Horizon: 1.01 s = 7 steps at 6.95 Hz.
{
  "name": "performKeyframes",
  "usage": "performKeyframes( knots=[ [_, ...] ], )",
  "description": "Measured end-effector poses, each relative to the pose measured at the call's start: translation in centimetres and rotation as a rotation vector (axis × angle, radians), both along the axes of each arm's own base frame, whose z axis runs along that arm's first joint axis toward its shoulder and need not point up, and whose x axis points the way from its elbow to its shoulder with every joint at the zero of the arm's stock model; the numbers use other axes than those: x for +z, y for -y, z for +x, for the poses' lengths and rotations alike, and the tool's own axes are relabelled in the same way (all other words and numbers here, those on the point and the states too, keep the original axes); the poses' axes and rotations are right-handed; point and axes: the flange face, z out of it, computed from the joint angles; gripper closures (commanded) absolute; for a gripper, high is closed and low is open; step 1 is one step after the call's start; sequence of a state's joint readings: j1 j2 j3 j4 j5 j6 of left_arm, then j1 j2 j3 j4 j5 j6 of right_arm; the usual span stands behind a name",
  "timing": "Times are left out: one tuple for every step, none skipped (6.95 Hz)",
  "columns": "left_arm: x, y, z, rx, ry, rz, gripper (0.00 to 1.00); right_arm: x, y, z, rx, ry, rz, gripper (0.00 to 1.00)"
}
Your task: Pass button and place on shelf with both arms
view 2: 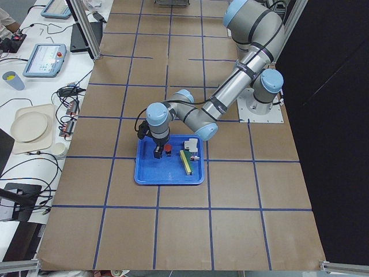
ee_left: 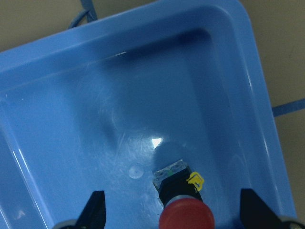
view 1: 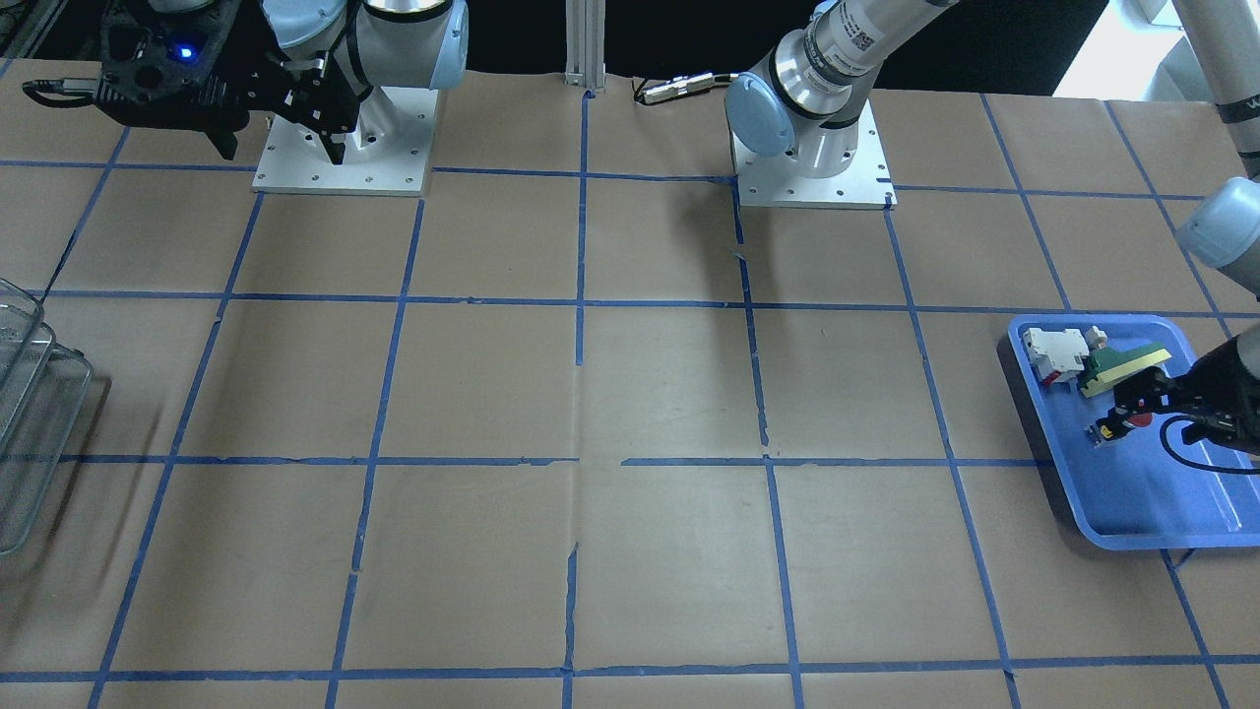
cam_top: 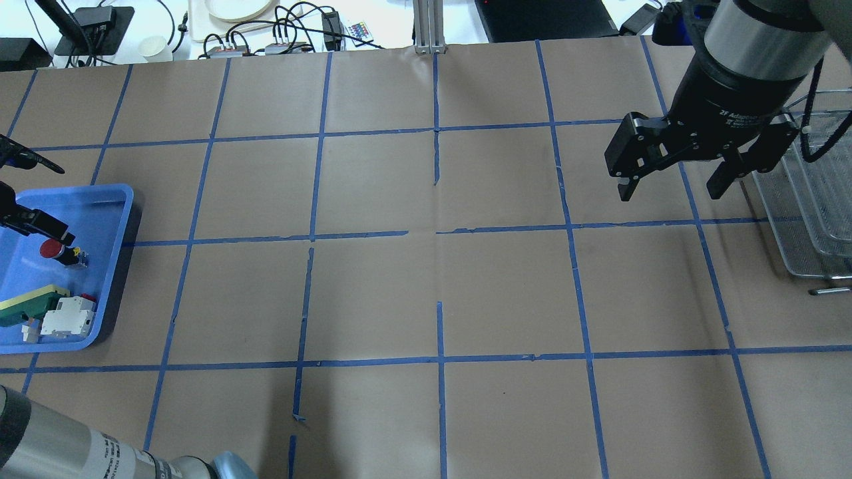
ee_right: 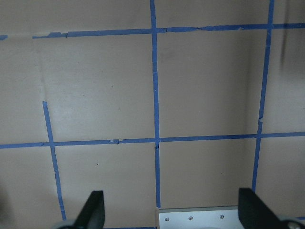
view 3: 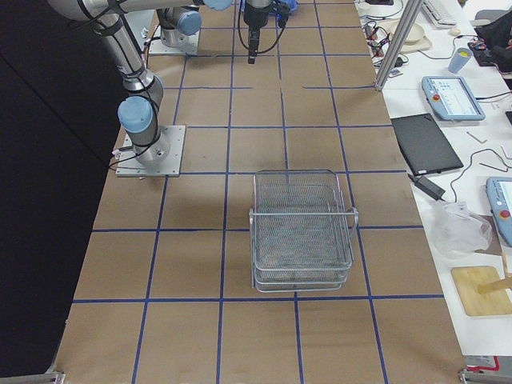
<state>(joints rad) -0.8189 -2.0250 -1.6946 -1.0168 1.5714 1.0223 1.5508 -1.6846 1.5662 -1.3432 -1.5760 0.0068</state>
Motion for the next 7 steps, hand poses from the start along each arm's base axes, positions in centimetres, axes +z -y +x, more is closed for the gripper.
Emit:
performKeyframes(
  knots=[
    [-0.96,-0.75,-0.63,0.003,-0.011,0.013,0.11,0.03,-0.02,0.01,0.0,0.001,-0.001,0.0],
    [-1.61,-1.2,-1.04,0.01,-0.02,0.022,0.15,0.09,0.0,0.02,-0.003,0.002,-0.005,0.0],
    [-1.85,-1.34,-1.11,0.018,-0.021,0.024,0.15,0.15,0.12,-0.06,-0.011,0.004,-0.009,0.0],
    [-1.9,-1.44,-1.11,0.025,-0.017,0.029,0.15,0.12,0.28,-0.09,-0.041,0.02,-0.01,0.0],
    [-1.72,-1.52,-1.04,0.031,-0.007,0.035,0.15,0.14,0.35,0.13,-0.081,0.047,-0.01,0.0],
    [-1.48,-1.55,-1.01,0.034,0.001,0.036,0.15,0.11,0.42,0.37,-0.11,0.072,-0.008,0.0],
    [-1.32,-1.58,-1.01,0.036,0.004,0.036,0.15,-0.12,0.7,0.62,-0.131,0.102,-0.001,0.0]
  ],
)
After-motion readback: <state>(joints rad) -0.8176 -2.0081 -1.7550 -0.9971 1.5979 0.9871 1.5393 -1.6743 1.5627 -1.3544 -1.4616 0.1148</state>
